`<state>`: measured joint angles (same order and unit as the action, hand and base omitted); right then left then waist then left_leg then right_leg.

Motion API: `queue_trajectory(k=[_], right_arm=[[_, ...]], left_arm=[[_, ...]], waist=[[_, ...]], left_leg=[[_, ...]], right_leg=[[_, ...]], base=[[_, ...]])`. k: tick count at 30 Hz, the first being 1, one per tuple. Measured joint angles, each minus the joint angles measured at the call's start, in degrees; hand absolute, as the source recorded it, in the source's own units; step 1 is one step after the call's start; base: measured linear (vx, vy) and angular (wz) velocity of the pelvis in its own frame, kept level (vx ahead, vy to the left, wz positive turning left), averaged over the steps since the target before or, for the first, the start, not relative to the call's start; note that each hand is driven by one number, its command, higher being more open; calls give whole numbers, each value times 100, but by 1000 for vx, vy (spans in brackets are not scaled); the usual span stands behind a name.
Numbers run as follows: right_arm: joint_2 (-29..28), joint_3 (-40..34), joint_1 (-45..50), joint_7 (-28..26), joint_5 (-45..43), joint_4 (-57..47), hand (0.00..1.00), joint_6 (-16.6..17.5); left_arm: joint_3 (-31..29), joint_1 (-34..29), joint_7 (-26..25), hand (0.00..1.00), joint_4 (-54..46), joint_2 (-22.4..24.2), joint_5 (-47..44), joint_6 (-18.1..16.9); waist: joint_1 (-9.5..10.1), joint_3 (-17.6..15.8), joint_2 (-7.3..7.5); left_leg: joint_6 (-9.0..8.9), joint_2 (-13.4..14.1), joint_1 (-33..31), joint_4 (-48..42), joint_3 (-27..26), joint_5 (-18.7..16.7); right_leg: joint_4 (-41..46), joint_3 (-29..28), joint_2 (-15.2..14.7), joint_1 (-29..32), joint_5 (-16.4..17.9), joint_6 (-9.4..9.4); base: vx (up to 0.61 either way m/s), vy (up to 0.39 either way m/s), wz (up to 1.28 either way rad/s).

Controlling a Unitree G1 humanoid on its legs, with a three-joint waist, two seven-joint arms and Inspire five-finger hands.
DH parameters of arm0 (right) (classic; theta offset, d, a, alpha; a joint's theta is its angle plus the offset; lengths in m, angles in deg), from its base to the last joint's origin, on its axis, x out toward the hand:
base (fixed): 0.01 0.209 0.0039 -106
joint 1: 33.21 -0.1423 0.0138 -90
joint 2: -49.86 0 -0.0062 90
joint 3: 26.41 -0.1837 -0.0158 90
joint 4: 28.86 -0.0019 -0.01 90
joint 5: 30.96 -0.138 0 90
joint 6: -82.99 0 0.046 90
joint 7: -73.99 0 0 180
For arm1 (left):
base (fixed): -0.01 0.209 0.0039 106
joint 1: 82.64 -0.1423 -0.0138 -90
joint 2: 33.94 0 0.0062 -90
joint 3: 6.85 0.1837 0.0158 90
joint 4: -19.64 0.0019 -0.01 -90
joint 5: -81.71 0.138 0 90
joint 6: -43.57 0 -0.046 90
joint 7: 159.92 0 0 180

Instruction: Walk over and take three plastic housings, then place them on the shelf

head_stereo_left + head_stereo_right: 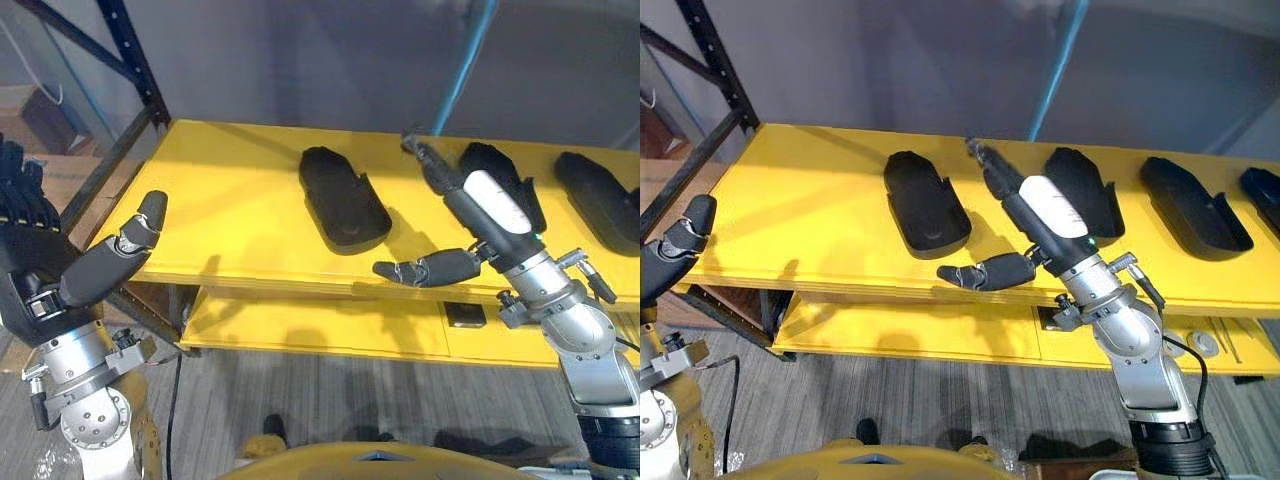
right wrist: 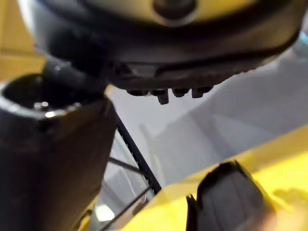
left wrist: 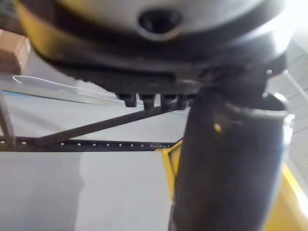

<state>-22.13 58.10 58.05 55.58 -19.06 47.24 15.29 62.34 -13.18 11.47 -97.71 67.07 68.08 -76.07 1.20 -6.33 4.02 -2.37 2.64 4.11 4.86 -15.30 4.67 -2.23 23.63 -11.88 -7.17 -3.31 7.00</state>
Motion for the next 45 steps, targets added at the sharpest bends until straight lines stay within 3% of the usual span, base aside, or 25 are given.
queue_trajectory(k=[4,11,19,25,37,45], right_arm=[[11,284,-40,-314,-149,334,100,-28],[218,1028,-402,-336,-84,1155,100,94],[197,1447,-1022,318,118,2026,100,104],[-278,1502,-1354,642,111,2804,100,27],[-522,1627,-1953,663,101,3814,100,-263],[-532,1633,-2383,790,-144,4375,100,-710]], left_arm=[[9,-14,108,100,42,-18,-3,-1],[226,-13,380,100,307,-90,-139,4],[266,-12,352,100,452,-91,-146,78],[429,-15,383,100,455,-87,-133,86],[542,-18,526,100,672,-82,-100,211],[685,-18,559,100,672,-83,59,239]], waist=[[18,68,106],[93,71,109],[259,64,97],[389,17,54],[583,-225,15],[660,-237,19]], left_leg=[[16,-16,-97,1,124,33],[25,-15,-170,4,257,97],[23,-18,-210,5,314,120],[35,-17,-268,2,422,164],[13,-10,-270,23,510,243],[24,-12,-271,23,609,303]], right_leg=[[0,127,-7,12,2,-3],[13,265,0,7,14,-21],[27,298,4,10,21,-33],[107,397,3,7,40,-65],[173,456,-2,-17,77,-117],[180,582,0,-50,77,-119]], base=[[8,20,15],[-12,13,11],[-1,7,3],[7,9,9],[-28,11,3],[-17,5,7]])
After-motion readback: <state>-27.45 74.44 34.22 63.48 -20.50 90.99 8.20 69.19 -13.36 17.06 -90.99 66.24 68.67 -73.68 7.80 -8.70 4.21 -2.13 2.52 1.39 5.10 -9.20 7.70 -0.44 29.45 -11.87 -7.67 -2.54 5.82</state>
